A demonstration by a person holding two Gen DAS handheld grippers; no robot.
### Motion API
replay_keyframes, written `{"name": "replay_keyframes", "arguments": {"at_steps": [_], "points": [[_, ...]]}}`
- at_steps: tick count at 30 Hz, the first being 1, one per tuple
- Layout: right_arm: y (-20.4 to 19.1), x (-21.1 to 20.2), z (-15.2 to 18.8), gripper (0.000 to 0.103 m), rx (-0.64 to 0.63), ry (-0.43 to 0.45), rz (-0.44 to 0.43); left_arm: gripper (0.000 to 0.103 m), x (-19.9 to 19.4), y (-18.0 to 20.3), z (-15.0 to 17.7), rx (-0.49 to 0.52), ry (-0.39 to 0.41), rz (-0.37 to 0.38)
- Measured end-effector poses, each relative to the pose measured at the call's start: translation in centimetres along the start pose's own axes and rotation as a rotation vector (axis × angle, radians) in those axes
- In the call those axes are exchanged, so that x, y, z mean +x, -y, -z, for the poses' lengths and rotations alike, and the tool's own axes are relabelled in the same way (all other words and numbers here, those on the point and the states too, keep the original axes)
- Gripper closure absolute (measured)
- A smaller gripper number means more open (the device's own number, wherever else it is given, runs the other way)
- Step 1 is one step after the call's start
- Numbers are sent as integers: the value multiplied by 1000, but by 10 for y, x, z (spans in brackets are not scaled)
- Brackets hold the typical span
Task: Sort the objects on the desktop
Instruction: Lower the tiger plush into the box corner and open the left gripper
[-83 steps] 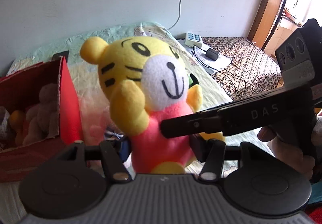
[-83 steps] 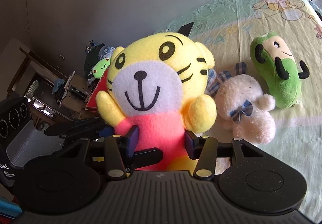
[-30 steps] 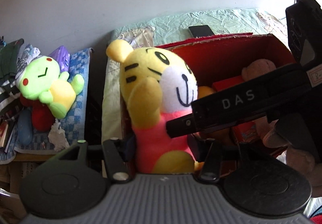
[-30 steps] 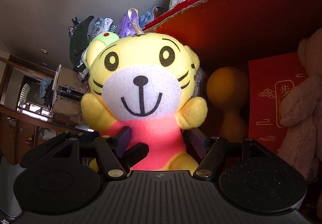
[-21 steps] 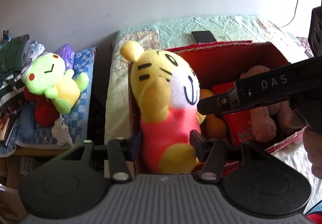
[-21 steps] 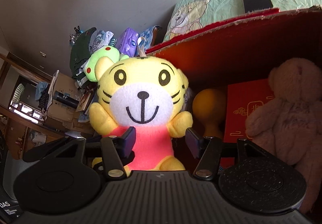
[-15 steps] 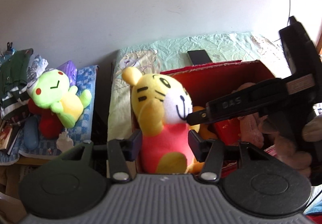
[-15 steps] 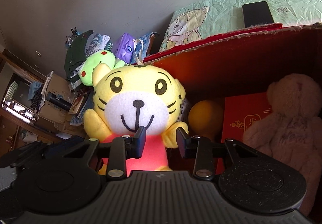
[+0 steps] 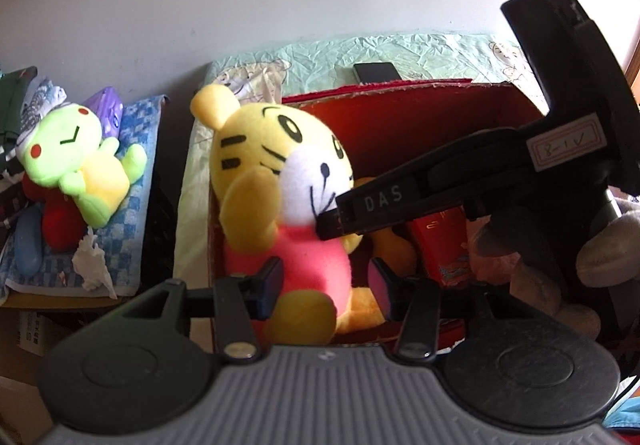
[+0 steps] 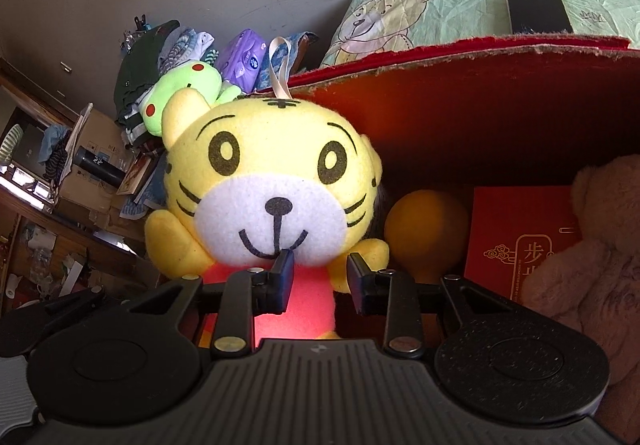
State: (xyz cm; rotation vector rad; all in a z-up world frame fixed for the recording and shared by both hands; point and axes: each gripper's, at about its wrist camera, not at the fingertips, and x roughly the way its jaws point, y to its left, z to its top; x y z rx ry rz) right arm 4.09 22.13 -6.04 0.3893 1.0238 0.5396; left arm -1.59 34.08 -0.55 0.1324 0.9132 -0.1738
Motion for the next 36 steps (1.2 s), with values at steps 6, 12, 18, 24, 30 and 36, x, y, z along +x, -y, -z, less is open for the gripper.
{"name": "replay_keyframes", "arguments": {"at_steps": [6, 12, 18, 24, 30, 36], "points": [[-1, -25, 6, 69, -2, 48, 17, 52, -2, 6, -2, -4, -9, -25], [-2, -31, 17, 68, -19, 55, 94, 52, -3, 10, -1, -25, -17, -50], [-3, -38, 30, 68, -25, 87, 151, 51, -3, 14, 1, -27, -16, -85], [-1, -49, 39, 68, -21, 116, 205, 45, -3, 25, 0, -26, -19, -130], [3, -61, 44, 64, -6, 141, 251, 43, -3, 33, -2, -32, -21, -152], [7, -72, 48, 64, -7, 172, 302, 40, 1, 38, -5, -48, -31, -158]]}}
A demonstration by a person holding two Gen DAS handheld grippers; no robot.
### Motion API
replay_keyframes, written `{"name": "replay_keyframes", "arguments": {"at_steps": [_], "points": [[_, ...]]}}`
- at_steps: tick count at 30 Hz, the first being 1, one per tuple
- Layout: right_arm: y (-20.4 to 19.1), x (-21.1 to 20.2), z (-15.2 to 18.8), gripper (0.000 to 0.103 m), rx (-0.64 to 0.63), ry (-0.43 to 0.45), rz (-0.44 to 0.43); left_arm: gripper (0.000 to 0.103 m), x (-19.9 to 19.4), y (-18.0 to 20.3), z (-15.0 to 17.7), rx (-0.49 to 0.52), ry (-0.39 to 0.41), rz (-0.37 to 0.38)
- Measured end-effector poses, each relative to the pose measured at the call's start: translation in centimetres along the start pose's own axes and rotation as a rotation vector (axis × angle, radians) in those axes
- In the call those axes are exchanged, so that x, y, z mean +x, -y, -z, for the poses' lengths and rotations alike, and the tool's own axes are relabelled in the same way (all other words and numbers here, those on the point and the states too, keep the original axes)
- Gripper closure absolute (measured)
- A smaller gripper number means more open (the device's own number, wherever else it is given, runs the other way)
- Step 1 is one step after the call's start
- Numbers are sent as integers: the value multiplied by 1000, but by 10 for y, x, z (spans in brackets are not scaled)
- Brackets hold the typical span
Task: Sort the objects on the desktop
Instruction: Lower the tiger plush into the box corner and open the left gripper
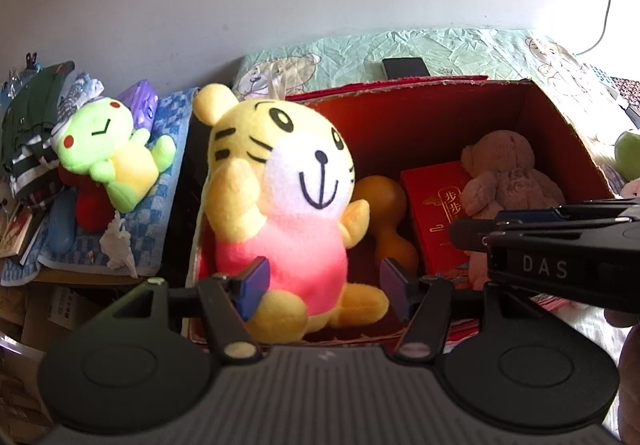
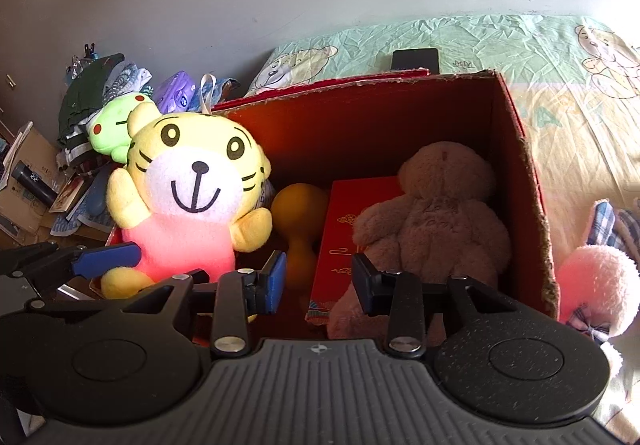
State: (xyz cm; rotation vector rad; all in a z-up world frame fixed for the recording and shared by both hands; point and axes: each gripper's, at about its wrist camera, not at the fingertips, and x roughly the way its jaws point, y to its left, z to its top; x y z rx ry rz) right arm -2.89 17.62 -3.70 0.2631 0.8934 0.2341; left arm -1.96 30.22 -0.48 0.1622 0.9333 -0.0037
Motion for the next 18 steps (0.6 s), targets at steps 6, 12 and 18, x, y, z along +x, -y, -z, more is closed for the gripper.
{"name": "replay_keyframes", "arguments": {"at_steps": [6, 12, 18], "points": [[9, -4, 0, 64, 28, -8, 13, 40, -7, 7, -3, -5, 17, 20], [17, -12, 1, 64, 47, 5, 22, 39, -7, 18, -4, -2, 10, 17], [22, -24, 3, 63, 40, 42, 6, 40, -8, 31, -6, 18, 10, 22]]}}
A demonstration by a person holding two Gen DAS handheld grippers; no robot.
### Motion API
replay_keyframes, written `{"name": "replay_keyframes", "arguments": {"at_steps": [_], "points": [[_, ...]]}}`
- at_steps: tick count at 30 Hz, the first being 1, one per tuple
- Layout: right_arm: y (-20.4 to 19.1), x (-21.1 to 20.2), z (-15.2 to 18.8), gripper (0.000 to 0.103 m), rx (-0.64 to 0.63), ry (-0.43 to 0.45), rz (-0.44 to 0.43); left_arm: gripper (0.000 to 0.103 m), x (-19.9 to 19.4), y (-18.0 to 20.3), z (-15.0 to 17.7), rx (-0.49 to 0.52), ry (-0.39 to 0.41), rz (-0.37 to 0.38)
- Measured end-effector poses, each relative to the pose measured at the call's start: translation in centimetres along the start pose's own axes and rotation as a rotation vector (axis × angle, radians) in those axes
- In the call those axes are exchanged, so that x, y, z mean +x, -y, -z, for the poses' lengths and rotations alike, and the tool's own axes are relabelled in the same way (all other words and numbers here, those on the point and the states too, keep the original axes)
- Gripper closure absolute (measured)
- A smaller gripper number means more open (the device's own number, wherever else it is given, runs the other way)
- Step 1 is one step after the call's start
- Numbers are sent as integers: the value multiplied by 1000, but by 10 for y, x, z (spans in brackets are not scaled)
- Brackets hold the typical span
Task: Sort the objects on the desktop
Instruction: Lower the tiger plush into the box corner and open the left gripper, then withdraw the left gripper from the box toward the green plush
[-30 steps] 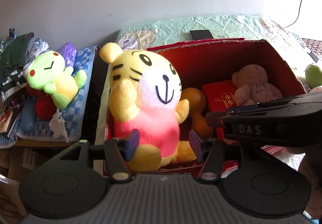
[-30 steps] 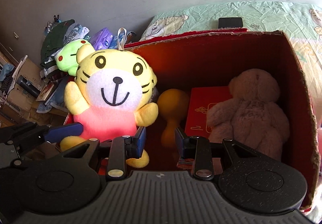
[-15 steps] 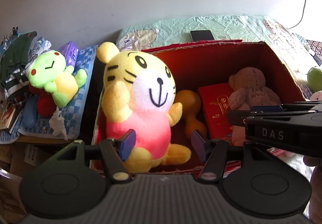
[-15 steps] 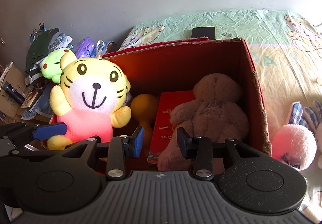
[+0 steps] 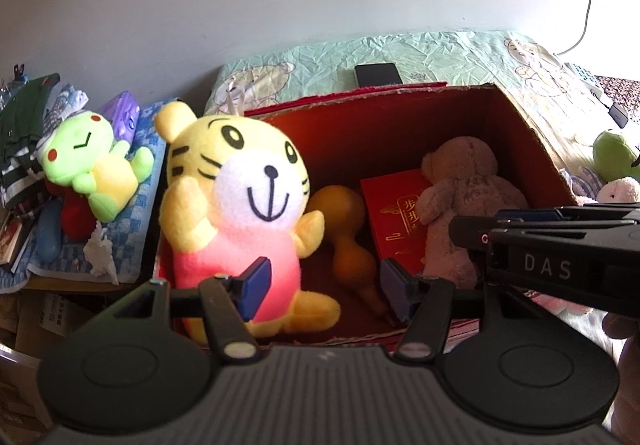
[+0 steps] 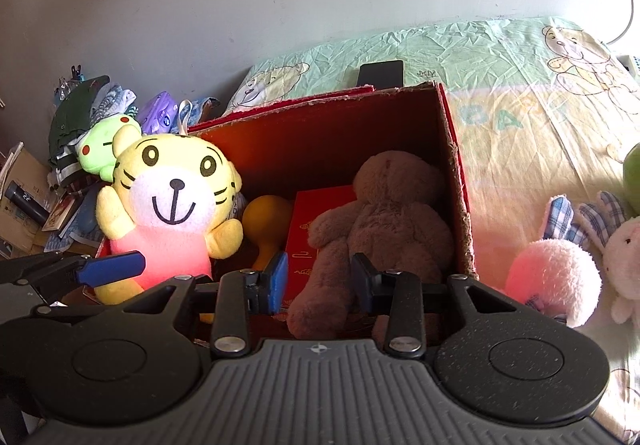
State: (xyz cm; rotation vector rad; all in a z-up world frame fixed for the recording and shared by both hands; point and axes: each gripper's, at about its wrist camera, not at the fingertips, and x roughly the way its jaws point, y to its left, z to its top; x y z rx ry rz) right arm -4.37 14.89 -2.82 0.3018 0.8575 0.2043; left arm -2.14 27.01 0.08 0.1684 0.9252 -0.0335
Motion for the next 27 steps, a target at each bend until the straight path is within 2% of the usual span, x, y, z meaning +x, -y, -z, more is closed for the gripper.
{"name": "replay_keyframes", "arguments": {"at_steps": [6, 19, 27], "points": [[6, -2, -5, 51, 3, 7, -33, 41, 3, 4, -1, -26, -27, -38], [28, -16, -11, 50, -16, -16, -78, 42, 11, 12, -5, -98, -69, -125], [30, -23, -11, 51, -40, -1, -84, 42, 2, 16, -10, -97, -50, -159]]}}
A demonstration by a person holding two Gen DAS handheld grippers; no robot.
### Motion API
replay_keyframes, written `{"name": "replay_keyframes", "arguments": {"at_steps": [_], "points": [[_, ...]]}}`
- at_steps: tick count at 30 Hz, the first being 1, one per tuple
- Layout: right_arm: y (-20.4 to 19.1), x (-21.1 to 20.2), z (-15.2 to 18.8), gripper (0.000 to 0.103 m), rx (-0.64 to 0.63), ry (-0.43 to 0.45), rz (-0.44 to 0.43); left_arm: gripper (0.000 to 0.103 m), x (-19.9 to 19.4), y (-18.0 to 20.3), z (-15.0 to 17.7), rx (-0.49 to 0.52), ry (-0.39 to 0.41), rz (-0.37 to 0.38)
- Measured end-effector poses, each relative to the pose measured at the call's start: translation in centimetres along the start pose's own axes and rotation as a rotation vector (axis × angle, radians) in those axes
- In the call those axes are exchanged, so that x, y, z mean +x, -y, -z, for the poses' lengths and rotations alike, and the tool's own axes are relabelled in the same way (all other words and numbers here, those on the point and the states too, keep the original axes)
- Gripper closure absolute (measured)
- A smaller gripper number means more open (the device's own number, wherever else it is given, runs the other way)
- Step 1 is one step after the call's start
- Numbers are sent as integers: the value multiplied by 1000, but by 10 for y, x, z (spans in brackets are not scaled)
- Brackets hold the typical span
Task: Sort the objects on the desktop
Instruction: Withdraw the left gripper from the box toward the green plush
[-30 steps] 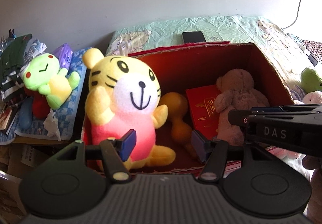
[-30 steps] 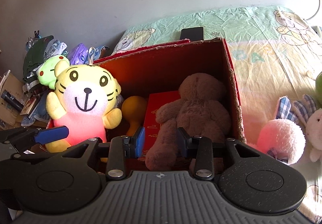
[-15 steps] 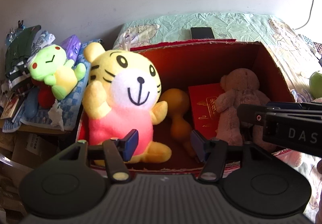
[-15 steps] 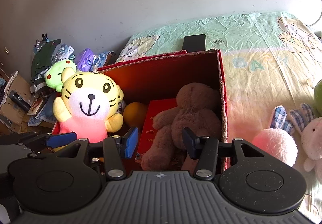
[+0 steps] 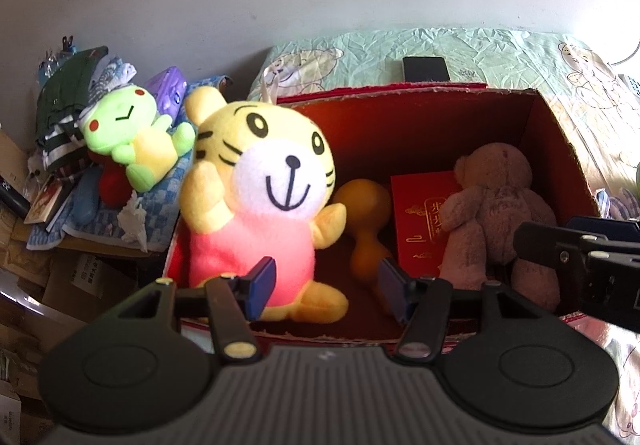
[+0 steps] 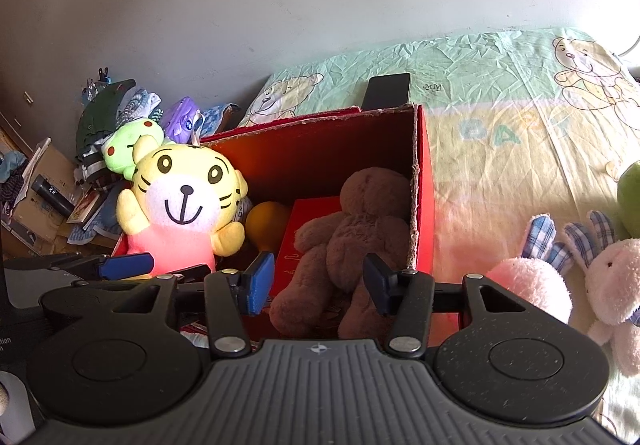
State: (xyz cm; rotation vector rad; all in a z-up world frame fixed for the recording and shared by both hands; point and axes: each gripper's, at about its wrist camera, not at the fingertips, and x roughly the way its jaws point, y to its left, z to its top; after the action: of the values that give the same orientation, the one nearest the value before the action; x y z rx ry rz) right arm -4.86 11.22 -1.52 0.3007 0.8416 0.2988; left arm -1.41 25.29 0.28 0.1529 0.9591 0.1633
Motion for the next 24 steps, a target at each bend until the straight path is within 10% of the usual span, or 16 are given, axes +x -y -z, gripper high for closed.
{"name": "replay_keyframes", "arguments": {"at_steps": [24], "points": [[40, -53, -2, 51, 28, 95, -26, 41, -37, 52, -8, 18, 44, 58]]}}
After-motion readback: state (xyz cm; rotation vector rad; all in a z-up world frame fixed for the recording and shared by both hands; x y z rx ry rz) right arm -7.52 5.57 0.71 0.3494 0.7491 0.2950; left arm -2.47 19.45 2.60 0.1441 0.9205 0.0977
